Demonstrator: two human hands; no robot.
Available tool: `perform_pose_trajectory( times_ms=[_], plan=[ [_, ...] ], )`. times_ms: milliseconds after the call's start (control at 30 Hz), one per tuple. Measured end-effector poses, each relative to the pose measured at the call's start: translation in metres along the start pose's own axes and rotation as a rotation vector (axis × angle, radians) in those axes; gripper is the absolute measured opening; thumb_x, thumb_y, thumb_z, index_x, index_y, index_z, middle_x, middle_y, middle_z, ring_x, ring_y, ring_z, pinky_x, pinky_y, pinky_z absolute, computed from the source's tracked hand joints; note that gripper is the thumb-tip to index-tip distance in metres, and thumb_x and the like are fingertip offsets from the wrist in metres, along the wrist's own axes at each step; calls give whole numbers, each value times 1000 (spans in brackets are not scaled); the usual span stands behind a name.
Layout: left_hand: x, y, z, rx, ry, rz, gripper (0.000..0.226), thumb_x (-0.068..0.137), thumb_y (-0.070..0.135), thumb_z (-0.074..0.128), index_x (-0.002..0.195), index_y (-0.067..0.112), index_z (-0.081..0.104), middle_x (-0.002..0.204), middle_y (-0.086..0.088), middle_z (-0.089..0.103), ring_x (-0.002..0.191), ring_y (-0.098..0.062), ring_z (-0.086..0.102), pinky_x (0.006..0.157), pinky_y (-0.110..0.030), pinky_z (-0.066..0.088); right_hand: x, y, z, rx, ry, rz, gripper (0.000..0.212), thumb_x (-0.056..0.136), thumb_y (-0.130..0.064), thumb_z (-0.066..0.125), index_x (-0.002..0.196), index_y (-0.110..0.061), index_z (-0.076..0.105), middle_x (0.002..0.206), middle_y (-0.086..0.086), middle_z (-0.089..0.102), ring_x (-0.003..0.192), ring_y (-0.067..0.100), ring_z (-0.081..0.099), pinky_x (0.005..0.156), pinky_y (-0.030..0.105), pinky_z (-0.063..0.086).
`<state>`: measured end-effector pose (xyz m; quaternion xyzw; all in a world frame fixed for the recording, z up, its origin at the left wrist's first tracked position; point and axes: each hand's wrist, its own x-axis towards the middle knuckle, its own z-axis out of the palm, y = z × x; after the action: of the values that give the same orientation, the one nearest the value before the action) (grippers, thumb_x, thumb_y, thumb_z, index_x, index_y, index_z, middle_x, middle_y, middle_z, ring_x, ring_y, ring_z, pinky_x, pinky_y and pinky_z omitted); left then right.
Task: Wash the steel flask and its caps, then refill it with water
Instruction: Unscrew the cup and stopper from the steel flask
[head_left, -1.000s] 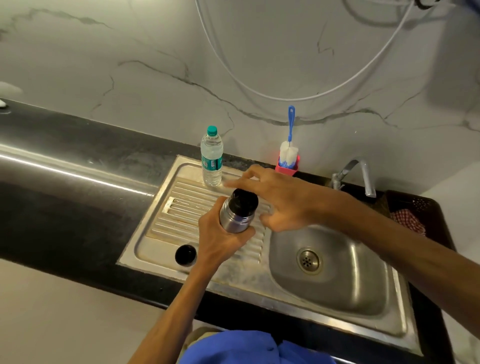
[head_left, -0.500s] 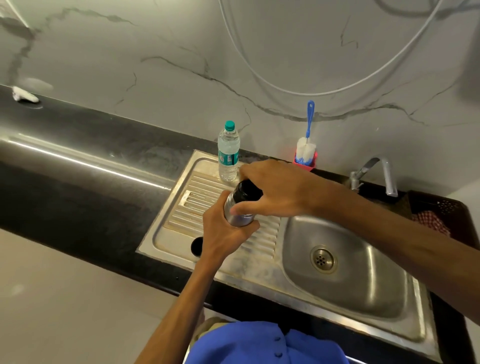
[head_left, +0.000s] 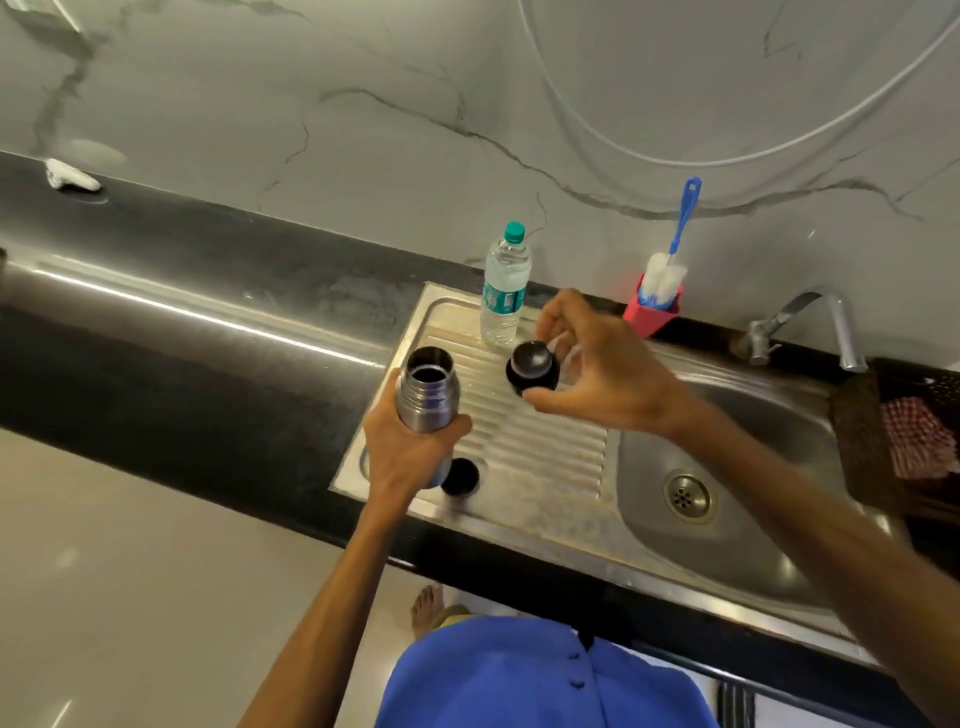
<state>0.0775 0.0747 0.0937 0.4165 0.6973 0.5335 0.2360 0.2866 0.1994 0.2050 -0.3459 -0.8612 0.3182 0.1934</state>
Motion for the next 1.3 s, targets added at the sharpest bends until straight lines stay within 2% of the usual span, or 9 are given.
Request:
perform_pose_trajectory(
  times_ms=[200, 333, 433, 533, 667, 833, 967, 1167, 1300],
  plan=[
    [21, -26, -75, -20, 76, -21, 66, 65, 35, 92, 121, 21, 60, 110, 13, 70, 98, -4, 71, 87, -15, 56, 5, 30, 140, -28, -204, 169, 66, 71, -34, 87, 126, -20, 53, 112, 2, 65, 92, 13, 61, 79, 29, 55],
    [25, -46, -112, 21, 110, 6, 62, 73, 6, 93, 122, 19, 58, 107, 20, 68, 97, 5, 68, 86, -11, 54, 15, 35, 218, -85, -320, 220, 66, 70, -37, 76, 128, -19, 52, 117, 4, 63, 102, 22, 61, 85, 42, 56],
    [22, -64, -136, 59, 123, 36, 62, 75, 4, 92, 122, 25, 57, 107, 36, 67, 100, 7, 67, 88, -10, 52, 22, 36, 245, -116, -350, 243, 66, 71, -36, 73, 132, -15, 55, 126, 4, 59, 111, 24, 59, 91, 43, 54],
    [19, -74, -155, 72, 113, 39, 69, 75, 6, 93, 119, 41, 53, 109, 43, 63, 102, 10, 66, 90, -8, 52, 15, 40, 240, -135, -282, 305, 64, 71, -33, 73, 131, -13, 59, 126, 4, 57, 109, 23, 58, 91, 39, 53],
    [15, -86, -162, 67, 70, 9, 71, 73, 7, 94, 117, 45, 53, 108, 44, 63, 101, 11, 65, 88, -8, 52, -30, 64, 211, -200, -103, 449, 52, 74, -15, 77, 124, -12, 63, 118, 3, 55, 98, 18, 56, 85, 28, 48],
    [22, -80, -144, 18, -82, 29, 65, 70, 19, 93, 117, 41, 54, 107, 37, 66, 100, 11, 66, 88, -6, 50, -65, 85, 223, -272, -162, 606, 59, 77, -14, 79, 133, -8, 61, 126, 9, 54, 109, 27, 59, 90, 30, 49],
    [27, -67, -120, -14, -187, 41, 64, 67, 16, 96, 118, 21, 59, 103, 19, 69, 94, 5, 69, 83, -7, 51, -70, 91, 240, -265, -212, 662, 59, 83, -18, 78, 137, -8, 58, 133, 9, 52, 116, 29, 58, 96, 32, 47],
    [30, -38, -84, -59, -297, 45, 67, 64, 49, 92, 117, 23, 62, 104, 17, 71, 96, 0, 71, 84, -11, 53, -74, 86, 201, -109, -183, 676, 111, 76, -45, 86, 164, -22, 21, 162, 10, 31, 148, 29, 33, 118, 42, 35],
    [27, -1, -36, 17, -370, 117, 64, 61, 58, 97, 109, 35, 63, 107, 9, 64, 103, -11, 64, 93, -39, 56, -81, 42, 138, 135, -56, 512, 118, 68, -56, 91, 162, -37, 21, 164, -11, 29, 144, 4, 30, 114, 27, 30]
  ],
)
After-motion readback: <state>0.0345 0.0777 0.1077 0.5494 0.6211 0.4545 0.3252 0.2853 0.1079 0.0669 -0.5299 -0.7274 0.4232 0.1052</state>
